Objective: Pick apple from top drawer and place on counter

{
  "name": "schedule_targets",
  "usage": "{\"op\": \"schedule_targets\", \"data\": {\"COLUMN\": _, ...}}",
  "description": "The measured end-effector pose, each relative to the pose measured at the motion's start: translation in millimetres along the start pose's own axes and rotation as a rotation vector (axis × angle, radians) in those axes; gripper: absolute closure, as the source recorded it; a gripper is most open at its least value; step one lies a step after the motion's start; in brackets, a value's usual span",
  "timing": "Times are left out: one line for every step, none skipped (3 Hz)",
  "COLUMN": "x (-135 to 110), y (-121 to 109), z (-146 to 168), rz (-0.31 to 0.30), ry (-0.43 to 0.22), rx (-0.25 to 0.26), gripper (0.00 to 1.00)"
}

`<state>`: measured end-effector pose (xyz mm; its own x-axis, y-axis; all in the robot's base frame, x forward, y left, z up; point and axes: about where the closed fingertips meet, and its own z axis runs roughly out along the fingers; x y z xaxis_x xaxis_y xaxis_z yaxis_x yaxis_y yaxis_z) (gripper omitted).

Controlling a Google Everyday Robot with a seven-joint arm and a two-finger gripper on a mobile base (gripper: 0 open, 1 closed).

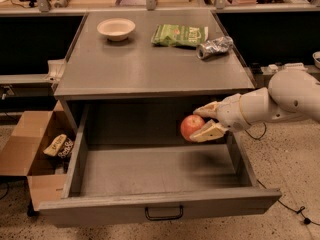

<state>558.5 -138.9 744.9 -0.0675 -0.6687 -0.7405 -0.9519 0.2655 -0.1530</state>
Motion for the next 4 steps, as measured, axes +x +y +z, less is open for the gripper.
{"op": "schedule_targets", "data": {"x": -43.9, "y": -25.5, "z": -36.2, "rz": -0.008, "ry": -0.103, "rx": 0.024, "gripper": 1.00}}
{"op": "schedule_targets", "data": {"x": -81.0, "y": -47.4, "z": -75.3, "rz": -0.025, "ry": -0.180, "rx": 0.063, "gripper": 1.00}}
{"op": "schedule_targets", "data": {"x": -110.4, "y": -76.1, "z": -108.5, "rz": -0.040, "ry": -0.253, "rx": 0.111, "gripper": 1.00}}
{"op": "schedule_targets", "data": {"x": -110.9, "y": -114.9, "z": -95.9, "rz": 0.048, "ry": -0.294, "rx": 0.122, "gripper": 1.00}}
